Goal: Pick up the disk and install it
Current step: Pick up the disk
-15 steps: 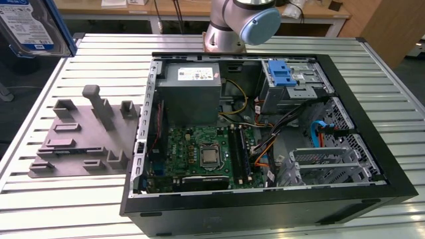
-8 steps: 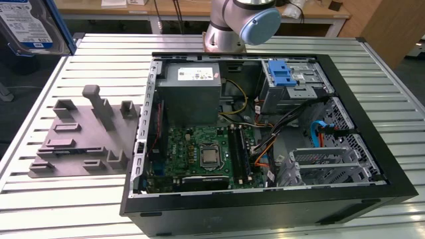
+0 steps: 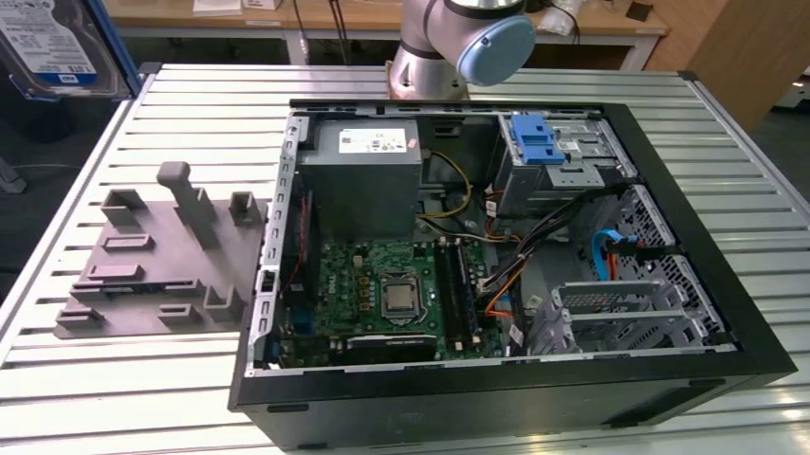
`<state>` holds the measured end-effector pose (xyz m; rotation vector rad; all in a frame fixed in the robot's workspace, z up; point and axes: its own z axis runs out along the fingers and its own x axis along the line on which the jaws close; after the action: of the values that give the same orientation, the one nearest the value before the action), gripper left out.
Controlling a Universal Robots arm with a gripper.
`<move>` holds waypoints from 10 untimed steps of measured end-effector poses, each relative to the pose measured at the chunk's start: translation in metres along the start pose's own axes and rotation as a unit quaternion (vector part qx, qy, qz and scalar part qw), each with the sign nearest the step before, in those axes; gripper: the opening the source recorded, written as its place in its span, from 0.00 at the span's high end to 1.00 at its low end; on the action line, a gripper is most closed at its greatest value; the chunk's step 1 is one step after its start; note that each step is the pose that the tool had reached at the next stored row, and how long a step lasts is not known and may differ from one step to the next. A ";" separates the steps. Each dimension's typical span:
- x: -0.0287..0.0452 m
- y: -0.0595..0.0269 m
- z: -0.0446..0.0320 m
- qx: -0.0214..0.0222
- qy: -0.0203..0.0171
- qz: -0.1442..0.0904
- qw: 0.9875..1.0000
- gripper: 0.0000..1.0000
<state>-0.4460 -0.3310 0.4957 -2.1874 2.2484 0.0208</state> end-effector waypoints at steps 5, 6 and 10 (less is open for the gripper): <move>-0.0001 0.0001 -0.0094 0.000 0.000 0.000 1.000 0.64; -0.0001 0.0001 -0.0104 0.000 0.000 0.000 1.000 0.64; 0.0012 0.0001 -0.0123 0.000 0.000 0.000 1.000 0.64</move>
<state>-0.4461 -0.3324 0.5079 -2.1874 2.2483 0.0208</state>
